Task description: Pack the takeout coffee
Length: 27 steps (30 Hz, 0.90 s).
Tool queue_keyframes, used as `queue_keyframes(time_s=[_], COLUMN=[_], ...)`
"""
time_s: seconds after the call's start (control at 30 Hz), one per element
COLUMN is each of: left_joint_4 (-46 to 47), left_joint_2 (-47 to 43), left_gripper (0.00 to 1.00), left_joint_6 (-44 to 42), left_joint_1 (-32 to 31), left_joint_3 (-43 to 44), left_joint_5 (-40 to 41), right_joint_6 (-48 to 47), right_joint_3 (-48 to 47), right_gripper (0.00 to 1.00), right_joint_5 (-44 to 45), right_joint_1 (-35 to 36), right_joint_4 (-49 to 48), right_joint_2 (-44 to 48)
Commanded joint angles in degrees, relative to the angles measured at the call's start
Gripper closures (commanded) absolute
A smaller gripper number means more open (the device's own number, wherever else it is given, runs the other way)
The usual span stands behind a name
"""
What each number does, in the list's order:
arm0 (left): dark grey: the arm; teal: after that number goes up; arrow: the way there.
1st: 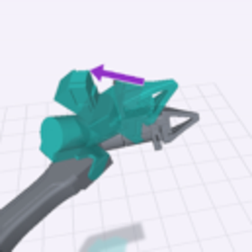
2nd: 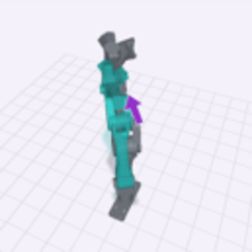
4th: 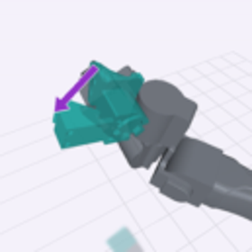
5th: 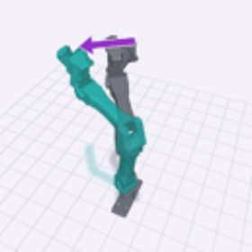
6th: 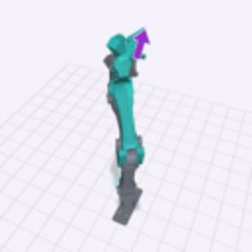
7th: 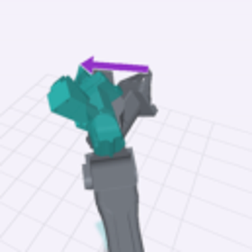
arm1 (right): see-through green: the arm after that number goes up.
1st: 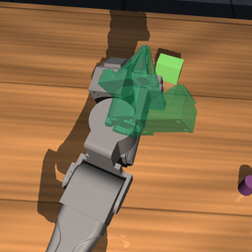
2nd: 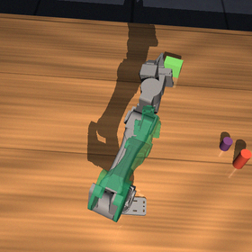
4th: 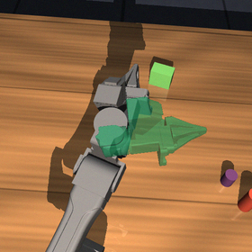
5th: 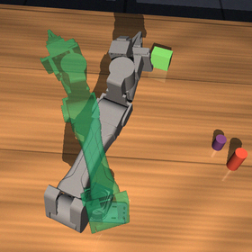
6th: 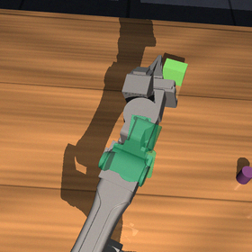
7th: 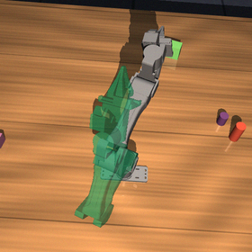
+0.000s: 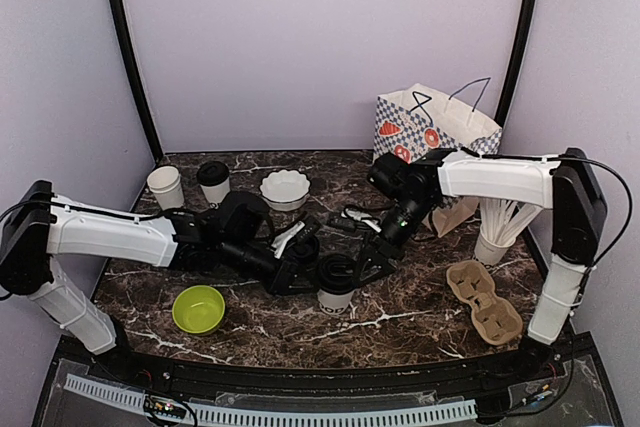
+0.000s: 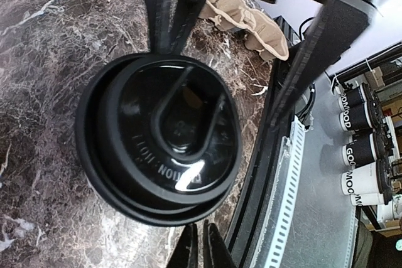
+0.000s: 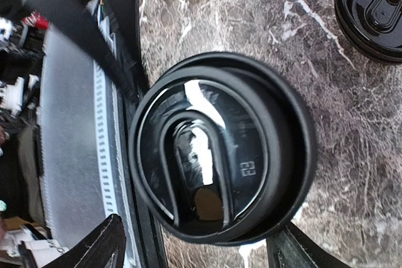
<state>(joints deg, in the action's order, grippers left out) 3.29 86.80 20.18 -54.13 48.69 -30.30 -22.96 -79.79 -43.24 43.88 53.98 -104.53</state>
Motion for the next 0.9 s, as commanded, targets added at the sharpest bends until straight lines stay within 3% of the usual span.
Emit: queue_keyframes(time_s=[0.0,0.33,0.67,0.73,0.87], left_joint_4=[-0.2,-3.0,-4.5,-7.3,-14.0], left_joint_2=[1.3,0.6,-0.7,-1.3,-3.2], left_gripper=[0.94,0.93,0.88,0.84,0.64], left_joint_6=[-1.2,-2.1,-1.6,-0.4,5.6], left_joint_1=[0.7,2.3,3.8,3.9,3.9], left_joint_3=[2.1,3.7,4.6,5.5,7.7], left_joint_5=[3.4,8.6,9.5,11.3,16.8], right_joint_6=[-1.9,-4.4,-7.8,-9.1,-9.2], right_joint_3=[1.5,3.0,2.8,2.8,4.2], right_gripper=[0.23,0.22,0.22,0.22,0.23], right_joint_5=[2.2,5.0,4.4,3.6,1.8], right_joint_1=[2.4,7.4,7.7,7.5,5.8], right_joint_4=[0.9,3.4,8.5,10.7,10.9], right_joint_2=[4.1,4.4,5.7,5.6,6.0])
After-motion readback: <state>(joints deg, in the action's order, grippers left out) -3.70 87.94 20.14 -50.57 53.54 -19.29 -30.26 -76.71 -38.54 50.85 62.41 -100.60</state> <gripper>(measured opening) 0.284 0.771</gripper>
